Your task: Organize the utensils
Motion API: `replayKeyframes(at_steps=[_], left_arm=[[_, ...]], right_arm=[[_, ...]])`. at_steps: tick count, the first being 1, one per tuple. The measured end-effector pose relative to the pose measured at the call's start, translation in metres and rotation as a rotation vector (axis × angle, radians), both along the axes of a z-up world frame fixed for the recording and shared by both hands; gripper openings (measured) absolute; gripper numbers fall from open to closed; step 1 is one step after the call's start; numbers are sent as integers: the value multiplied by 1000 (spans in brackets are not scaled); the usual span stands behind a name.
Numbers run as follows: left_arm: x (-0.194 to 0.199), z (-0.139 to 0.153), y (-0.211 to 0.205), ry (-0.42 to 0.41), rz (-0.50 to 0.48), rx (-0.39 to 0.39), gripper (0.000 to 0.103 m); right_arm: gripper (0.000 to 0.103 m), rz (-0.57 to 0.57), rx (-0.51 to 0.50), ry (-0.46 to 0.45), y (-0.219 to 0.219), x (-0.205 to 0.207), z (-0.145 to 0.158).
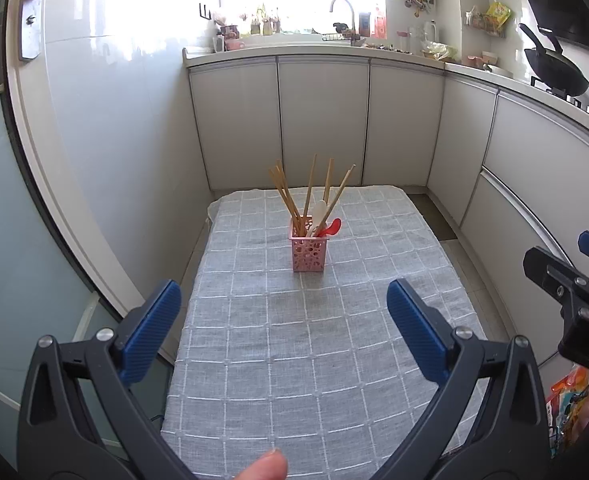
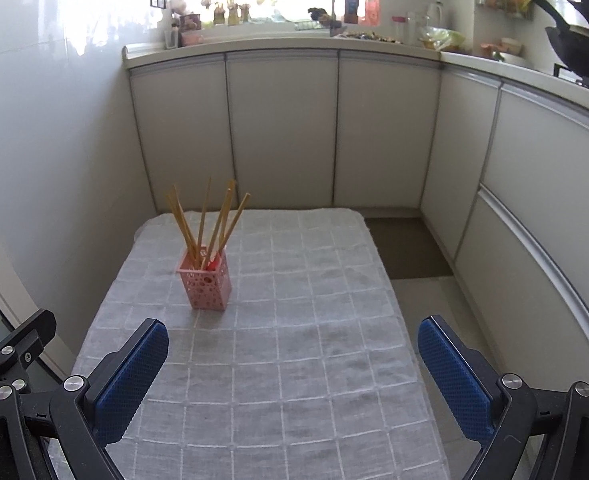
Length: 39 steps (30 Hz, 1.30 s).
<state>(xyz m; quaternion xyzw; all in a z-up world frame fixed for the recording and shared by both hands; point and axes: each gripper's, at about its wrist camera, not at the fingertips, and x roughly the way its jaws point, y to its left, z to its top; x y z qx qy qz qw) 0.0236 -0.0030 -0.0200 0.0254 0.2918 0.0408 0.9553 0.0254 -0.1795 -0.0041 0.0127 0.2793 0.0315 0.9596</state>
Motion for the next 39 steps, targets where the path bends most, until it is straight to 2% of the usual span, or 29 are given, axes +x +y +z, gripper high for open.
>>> replayKeyframes(at_steps=[39], left_arm=[[4, -3, -2, 27, 9, 9, 102]], right_arm=[[102, -15, 1, 2, -4, -6, 2]])
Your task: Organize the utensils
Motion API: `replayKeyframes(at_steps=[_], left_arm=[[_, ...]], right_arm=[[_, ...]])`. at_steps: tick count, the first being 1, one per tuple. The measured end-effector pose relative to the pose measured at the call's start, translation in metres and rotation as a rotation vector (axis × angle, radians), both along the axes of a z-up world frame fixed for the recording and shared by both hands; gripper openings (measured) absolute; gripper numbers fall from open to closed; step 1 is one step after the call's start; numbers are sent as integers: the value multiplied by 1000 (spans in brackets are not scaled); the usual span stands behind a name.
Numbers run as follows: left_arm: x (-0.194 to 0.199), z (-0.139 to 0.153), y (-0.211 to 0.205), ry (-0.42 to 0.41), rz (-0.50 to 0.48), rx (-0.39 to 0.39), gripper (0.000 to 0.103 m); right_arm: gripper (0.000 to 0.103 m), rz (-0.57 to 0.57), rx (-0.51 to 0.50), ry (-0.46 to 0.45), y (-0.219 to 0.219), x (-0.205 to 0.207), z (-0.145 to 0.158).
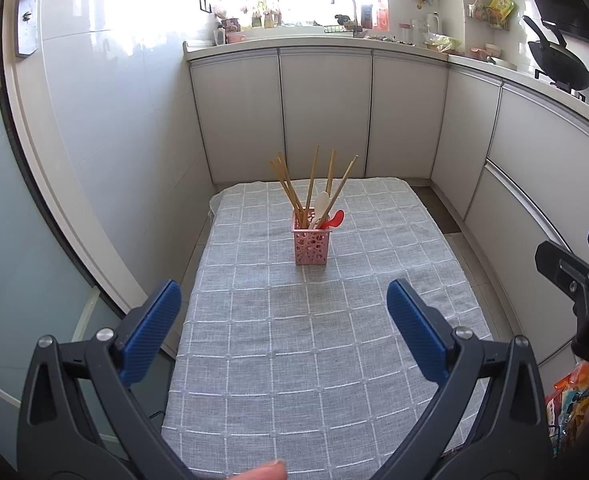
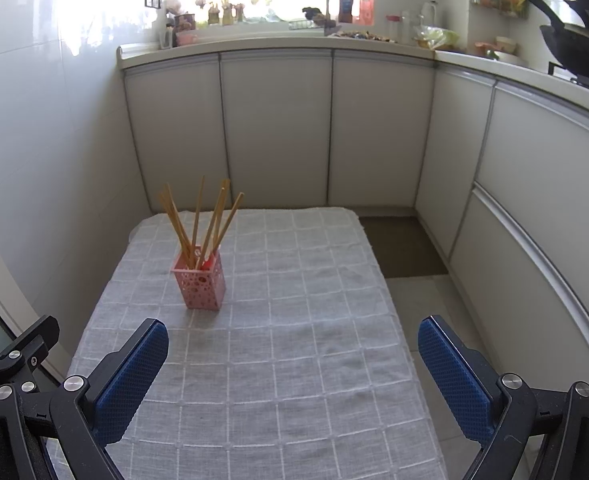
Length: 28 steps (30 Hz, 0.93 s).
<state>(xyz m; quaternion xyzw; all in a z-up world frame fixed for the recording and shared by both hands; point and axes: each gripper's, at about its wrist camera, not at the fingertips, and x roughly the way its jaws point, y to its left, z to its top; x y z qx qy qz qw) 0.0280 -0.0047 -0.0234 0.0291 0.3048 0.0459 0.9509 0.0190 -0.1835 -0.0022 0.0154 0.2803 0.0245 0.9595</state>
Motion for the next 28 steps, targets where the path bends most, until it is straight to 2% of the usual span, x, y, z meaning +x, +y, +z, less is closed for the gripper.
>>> replayKeyframes(at_steps=[28], left_arm=[[3, -3, -1, 18, -7, -1, 102]], right_arm=[[102, -7, -10, 16, -2, 5, -6]])
